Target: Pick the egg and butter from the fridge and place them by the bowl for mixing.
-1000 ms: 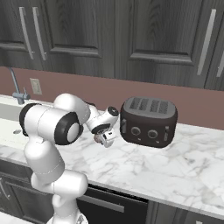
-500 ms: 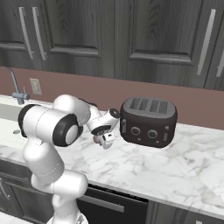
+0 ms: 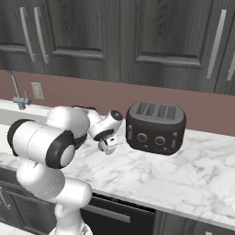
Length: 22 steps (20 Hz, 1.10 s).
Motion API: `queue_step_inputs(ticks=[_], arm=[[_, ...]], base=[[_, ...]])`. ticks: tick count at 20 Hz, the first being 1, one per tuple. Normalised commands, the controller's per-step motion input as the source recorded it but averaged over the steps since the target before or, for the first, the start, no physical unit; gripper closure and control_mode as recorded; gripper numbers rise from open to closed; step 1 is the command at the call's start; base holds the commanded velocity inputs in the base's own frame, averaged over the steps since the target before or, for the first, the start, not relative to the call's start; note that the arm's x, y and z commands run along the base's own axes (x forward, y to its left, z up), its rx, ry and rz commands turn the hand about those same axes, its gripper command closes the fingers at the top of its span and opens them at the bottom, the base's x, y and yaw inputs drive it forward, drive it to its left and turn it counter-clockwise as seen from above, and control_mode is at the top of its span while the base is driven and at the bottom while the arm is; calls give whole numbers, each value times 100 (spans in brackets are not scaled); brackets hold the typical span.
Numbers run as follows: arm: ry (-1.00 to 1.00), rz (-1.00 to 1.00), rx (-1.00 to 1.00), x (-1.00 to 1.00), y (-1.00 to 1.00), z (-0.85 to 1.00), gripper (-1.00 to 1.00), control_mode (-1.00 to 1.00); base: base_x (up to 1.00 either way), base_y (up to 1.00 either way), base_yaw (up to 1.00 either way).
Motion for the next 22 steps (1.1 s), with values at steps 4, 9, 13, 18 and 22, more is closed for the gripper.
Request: queue_step_inputs(ticks=[4, 9, 13, 18, 22], arm=[[-2, -2, -10, -28, 1, 40, -100, -100], [-2, -6, -10, -27, 0, 44, -100, -100], [-6, -5, -12, -39, 0, 43, -100, -100], [-9, 0, -16, -49, 0, 44, -100, -100], [-2, 0, -17, -50, 0, 39, -100, -100]], base=[[0, 0, 0], [0, 0, 0], [0, 0, 0], [0, 0, 0], [0, 0, 0]])
